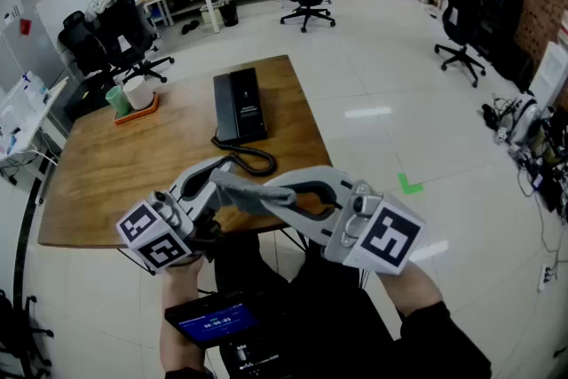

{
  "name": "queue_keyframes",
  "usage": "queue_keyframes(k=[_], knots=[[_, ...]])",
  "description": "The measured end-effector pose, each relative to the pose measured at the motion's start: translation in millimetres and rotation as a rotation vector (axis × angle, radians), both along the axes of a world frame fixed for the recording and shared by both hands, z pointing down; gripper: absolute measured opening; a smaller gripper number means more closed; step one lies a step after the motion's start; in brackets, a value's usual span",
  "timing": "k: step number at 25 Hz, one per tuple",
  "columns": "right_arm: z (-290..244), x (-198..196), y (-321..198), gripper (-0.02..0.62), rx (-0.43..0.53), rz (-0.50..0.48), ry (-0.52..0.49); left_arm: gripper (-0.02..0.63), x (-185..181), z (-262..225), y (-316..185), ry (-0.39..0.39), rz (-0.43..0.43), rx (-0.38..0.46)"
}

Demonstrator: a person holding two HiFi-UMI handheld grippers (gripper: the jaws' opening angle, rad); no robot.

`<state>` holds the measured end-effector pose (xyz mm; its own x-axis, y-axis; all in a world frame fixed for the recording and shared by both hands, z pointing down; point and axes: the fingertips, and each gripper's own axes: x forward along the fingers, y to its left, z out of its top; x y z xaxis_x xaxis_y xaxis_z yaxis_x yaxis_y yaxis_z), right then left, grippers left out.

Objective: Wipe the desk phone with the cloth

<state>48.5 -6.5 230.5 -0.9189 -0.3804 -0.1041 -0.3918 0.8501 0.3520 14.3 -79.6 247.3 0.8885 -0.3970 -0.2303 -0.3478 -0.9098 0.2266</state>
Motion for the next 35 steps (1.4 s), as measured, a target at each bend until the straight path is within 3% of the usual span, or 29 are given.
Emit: queue_keyframes(k=[6, 12, 16, 21, 27, 35], knots=[[32.4, -10.1, -86.3, 0.025, -0.128, 0.123, 0.062, -0.008, -71.5, 20.7, -125.7, -0.181, -0.193, 0.029], [61.3, -30.5, -209.6, 0.025, -0.159, 0.246, 0.307, -0.008, -96.4, 62.2, -212.9, -0.302, -0.272, 0.016], [74.0, -50.0, -286.2, 0.025, -0.148, 0.343, 0.483, -0.008, -102.1, 83.5, -233.1, -0.329, -0.316, 0.019], [79.4, -78.0, -362.2, 0.025, -0.114, 0.428, 0.601, -0.008, -113.2, 88.4, -240.6, -0.326, -0.371, 0.015], [82.8, -89.4, -401.6, 0.025, -0.093, 0.479, 0.642, -0.008, -117.7, 84.4, -241.5, -0.326, -0.415, 0.008], [95.0, -84.9, -408.4, 0.025, -0.090, 0.492, 0.675, -0.008, -130.1, 80.5, -249.0, -0.315, -0.504, 0.012]])
